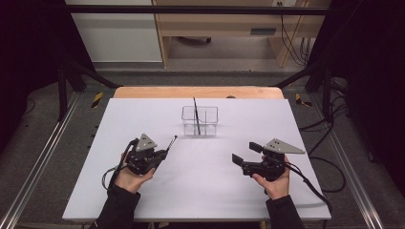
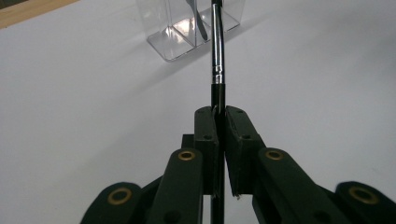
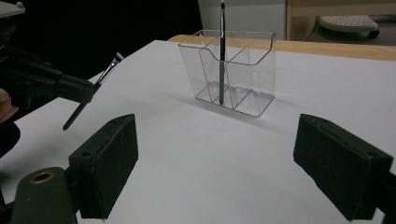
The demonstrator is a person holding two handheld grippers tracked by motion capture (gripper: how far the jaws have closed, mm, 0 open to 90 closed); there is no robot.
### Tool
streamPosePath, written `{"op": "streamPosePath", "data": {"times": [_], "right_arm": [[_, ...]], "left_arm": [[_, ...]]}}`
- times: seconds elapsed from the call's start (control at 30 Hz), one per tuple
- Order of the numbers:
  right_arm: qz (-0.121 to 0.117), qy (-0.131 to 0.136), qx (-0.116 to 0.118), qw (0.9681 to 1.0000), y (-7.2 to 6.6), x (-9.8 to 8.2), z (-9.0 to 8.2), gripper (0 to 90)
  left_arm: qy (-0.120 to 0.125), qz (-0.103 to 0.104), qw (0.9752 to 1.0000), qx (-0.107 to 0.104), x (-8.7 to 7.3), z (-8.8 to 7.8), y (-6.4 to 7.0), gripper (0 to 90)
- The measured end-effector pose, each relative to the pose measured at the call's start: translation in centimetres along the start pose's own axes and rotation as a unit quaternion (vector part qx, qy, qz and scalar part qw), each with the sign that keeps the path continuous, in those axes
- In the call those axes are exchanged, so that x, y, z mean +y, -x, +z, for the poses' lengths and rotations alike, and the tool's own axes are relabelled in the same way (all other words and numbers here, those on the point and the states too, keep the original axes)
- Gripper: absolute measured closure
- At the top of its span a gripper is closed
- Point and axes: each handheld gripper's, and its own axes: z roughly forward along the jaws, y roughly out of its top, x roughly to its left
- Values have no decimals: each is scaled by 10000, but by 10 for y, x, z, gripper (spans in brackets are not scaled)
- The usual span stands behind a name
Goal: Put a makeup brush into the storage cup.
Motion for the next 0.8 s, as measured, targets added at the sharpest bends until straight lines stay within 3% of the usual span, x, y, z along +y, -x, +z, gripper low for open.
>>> {"op": "streamPosePath", "data": {"times": [0.37,0.8], "right_arm": [[-14,62,134,9999,-9,8,7,145],[5,189,295,9994,-22,21,18,153]], "left_arm": [[321,-30,9994,83,3,1,16,833],[495,-128,9987,46,10,4,31,833]]}}
